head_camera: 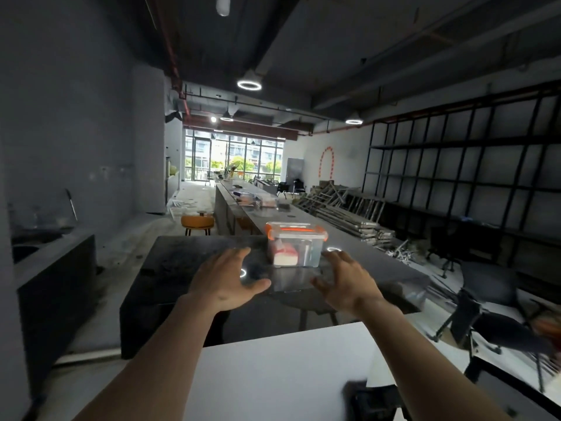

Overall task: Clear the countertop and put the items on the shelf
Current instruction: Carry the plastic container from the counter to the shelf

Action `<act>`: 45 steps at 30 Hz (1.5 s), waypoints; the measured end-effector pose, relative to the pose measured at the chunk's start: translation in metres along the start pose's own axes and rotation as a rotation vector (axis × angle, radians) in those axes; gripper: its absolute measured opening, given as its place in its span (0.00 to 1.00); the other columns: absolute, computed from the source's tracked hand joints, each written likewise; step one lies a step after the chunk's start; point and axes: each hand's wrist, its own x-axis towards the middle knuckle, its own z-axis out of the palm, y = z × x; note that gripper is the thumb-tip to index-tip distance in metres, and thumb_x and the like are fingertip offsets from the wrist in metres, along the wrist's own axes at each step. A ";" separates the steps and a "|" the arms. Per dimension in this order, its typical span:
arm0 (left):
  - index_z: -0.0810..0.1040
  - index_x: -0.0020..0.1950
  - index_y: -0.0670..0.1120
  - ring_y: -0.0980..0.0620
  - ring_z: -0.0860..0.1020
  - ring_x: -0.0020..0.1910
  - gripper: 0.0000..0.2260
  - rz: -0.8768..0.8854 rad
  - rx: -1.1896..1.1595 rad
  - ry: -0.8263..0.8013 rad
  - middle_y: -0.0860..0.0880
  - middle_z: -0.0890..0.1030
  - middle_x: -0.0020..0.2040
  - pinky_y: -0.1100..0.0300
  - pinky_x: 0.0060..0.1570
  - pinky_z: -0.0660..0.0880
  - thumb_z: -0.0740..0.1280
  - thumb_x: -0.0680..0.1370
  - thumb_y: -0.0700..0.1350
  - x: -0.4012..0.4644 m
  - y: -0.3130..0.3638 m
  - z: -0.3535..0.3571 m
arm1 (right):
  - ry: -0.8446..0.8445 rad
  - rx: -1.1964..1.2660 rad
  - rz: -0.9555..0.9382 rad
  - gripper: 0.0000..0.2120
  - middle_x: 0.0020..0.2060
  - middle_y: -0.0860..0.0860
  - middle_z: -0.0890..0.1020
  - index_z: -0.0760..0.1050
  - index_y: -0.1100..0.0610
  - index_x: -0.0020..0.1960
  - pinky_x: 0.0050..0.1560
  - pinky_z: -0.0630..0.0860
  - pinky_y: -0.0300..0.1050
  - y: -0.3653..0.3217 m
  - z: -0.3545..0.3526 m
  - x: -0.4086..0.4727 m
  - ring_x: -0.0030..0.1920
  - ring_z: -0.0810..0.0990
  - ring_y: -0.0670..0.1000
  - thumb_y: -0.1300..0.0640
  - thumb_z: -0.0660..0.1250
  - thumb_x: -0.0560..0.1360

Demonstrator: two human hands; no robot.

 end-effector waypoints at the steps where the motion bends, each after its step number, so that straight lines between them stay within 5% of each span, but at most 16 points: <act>1: 0.59 0.80 0.54 0.48 0.62 0.78 0.43 0.000 -0.026 0.002 0.51 0.62 0.80 0.48 0.74 0.63 0.65 0.70 0.72 0.016 -0.004 0.002 | 0.004 0.008 0.014 0.33 0.74 0.52 0.68 0.61 0.49 0.77 0.67 0.72 0.57 0.001 0.003 0.014 0.70 0.71 0.59 0.39 0.66 0.77; 8: 0.62 0.79 0.53 0.47 0.65 0.76 0.43 -0.071 -0.337 -0.013 0.50 0.64 0.79 0.48 0.71 0.66 0.67 0.70 0.71 0.106 -0.019 0.048 | 0.015 0.115 0.111 0.33 0.71 0.55 0.71 0.64 0.51 0.77 0.66 0.72 0.54 0.029 0.035 0.098 0.67 0.74 0.60 0.40 0.68 0.76; 16: 0.63 0.78 0.53 0.48 0.67 0.74 0.41 -0.251 -0.732 0.017 0.49 0.66 0.78 0.47 0.72 0.66 0.69 0.70 0.69 0.198 -0.002 0.116 | 0.020 0.394 0.179 0.33 0.70 0.57 0.73 0.66 0.50 0.75 0.63 0.76 0.62 0.082 0.081 0.195 0.64 0.77 0.61 0.40 0.69 0.75; 20: 0.67 0.76 0.49 0.49 0.70 0.70 0.32 -0.349 -0.835 0.076 0.47 0.69 0.76 0.55 0.61 0.66 0.68 0.76 0.63 0.246 0.013 0.143 | 0.045 0.522 0.212 0.32 0.71 0.57 0.74 0.67 0.53 0.75 0.67 0.74 0.58 0.117 0.095 0.255 0.66 0.76 0.60 0.41 0.69 0.76; 28: 0.61 0.79 0.51 0.44 0.65 0.75 0.38 -0.611 -0.960 0.178 0.52 0.68 0.73 0.49 0.67 0.63 0.68 0.75 0.65 0.315 0.019 0.179 | -0.042 0.721 0.360 0.40 0.71 0.58 0.74 0.65 0.53 0.76 0.67 0.71 0.52 0.172 0.122 0.365 0.69 0.75 0.60 0.33 0.69 0.72; 33: 0.63 0.78 0.56 0.43 0.68 0.73 0.49 -0.697 -1.022 0.175 0.48 0.68 0.77 0.40 0.71 0.65 0.69 0.62 0.77 0.341 0.003 0.198 | -0.187 0.853 0.366 0.48 0.71 0.54 0.75 0.65 0.49 0.76 0.67 0.74 0.60 0.190 0.154 0.406 0.66 0.77 0.60 0.26 0.71 0.63; 38: 0.79 0.64 0.56 0.51 0.81 0.54 0.24 -0.611 -1.097 0.139 0.51 0.83 0.58 0.54 0.48 0.76 0.66 0.74 0.68 0.350 0.007 0.205 | -0.209 0.952 0.354 0.44 0.58 0.50 0.84 0.74 0.44 0.67 0.61 0.79 0.60 0.196 0.175 0.422 0.55 0.85 0.56 0.23 0.71 0.57; 45: 0.78 0.63 0.57 0.50 0.83 0.50 0.21 -0.643 -1.136 0.199 0.50 0.84 0.56 0.56 0.40 0.76 0.69 0.74 0.65 0.352 0.006 0.204 | -0.165 0.911 0.317 0.43 0.58 0.51 0.83 0.73 0.47 0.66 0.58 0.80 0.62 0.185 0.169 0.414 0.55 0.84 0.58 0.27 0.68 0.56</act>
